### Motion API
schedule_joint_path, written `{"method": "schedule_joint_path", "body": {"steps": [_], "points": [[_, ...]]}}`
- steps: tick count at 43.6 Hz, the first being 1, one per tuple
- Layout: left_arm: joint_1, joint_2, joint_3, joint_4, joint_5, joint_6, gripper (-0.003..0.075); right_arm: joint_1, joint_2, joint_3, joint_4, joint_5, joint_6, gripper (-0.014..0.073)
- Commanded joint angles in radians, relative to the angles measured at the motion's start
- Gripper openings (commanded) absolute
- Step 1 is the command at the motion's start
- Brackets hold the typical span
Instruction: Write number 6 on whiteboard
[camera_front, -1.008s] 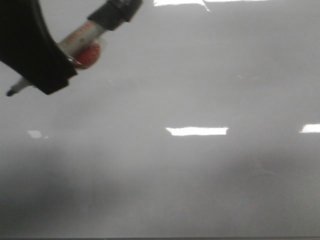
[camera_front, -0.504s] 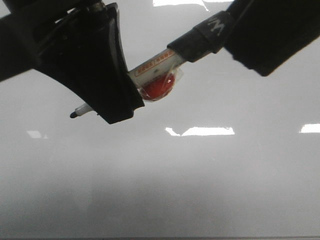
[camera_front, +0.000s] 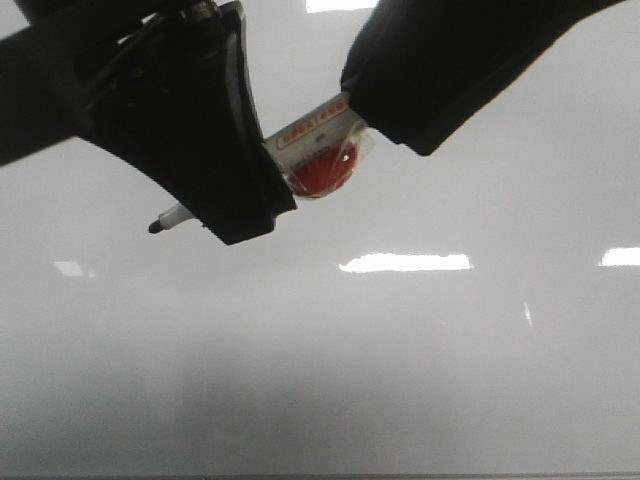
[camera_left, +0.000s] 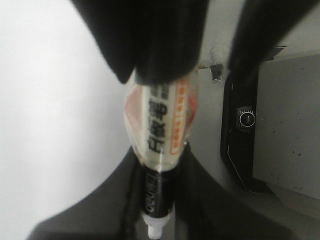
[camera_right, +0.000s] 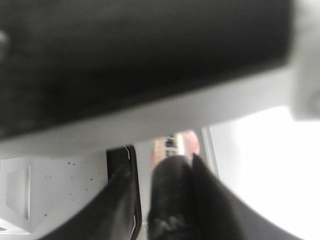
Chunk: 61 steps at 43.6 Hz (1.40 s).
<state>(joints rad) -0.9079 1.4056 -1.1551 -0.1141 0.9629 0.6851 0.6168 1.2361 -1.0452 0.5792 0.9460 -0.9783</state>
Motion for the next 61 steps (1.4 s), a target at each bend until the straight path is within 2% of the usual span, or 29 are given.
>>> {"method": "schedule_joint_path", "body": {"steps": [1, 4, 6, 13, 18, 24, 27, 32, 39, 44, 48, 55, 61], "points": [[-0.005, -0.030, -0.032, -0.011, -0.045, -0.007, -0.0020, -0.001, -0.020, -0.036, 0.044, -0.012, -0.012, 0.0144], [-0.005, -0.030, -0.032, -0.011, -0.043, -0.009, -0.0002, -0.001, -0.020, -0.036, 0.044, -0.012, -0.012, 0.0087], [-0.005, -0.030, -0.032, -0.016, -0.043, -0.009, 0.0048, -0.001, -0.020, -0.036, 0.044, -0.012, -0.012, 0.0043], [-0.003, -0.030, -0.032, -0.016, -0.045, -0.018, 0.0337, -0.001, -0.020, -0.036, 0.044, -0.012, -0.002, -0.0069], [-0.003, -0.047, -0.032, 0.028, -0.025, -0.086, 0.0449, -0.006, -0.028, -0.036, 0.030, -0.011, 0.031, -0.0067], [0.009, -0.103, -0.030, 0.136, 0.034, -0.244, 0.0459, -0.053, -0.070, -0.036, -0.063, 0.002, 0.147, -0.0067], [0.038, -0.149, -0.016, 0.141, 0.056, -0.288, 0.0459, -0.092, -0.099, -0.042, -0.136, 0.026, 0.268, -0.0067], [0.130, -0.241, 0.039, 0.125, 0.034, -0.336, 0.0459, -0.188, -0.155, -0.064, -0.257, 0.101, 0.497, -0.0067], [0.291, -0.361, 0.128, 0.120, 0.004, -0.414, 0.0459, -0.326, -0.255, -0.052, -0.316, 0.136, 0.663, -0.0067], [0.404, -0.434, 0.173, 0.114, -0.002, -0.414, 0.0459, -0.415, -0.346, 0.050, -0.285, -0.034, 0.734, -0.0067], [0.458, -0.465, 0.186, 0.104, -0.022, -0.414, 0.0459, -0.437, -0.393, 0.161, -0.171, -0.227, 0.753, -0.0067], [0.475, -0.473, 0.187, 0.100, -0.047, -0.414, 0.0459, -0.436, -0.382, 0.244, -0.010, -0.415, 0.705, -0.0067], [0.475, -0.468, 0.187, 0.095, -0.055, -0.414, 0.0459, -0.436, -0.341, 0.244, -0.004, -0.494, 0.658, -0.0067]]}}
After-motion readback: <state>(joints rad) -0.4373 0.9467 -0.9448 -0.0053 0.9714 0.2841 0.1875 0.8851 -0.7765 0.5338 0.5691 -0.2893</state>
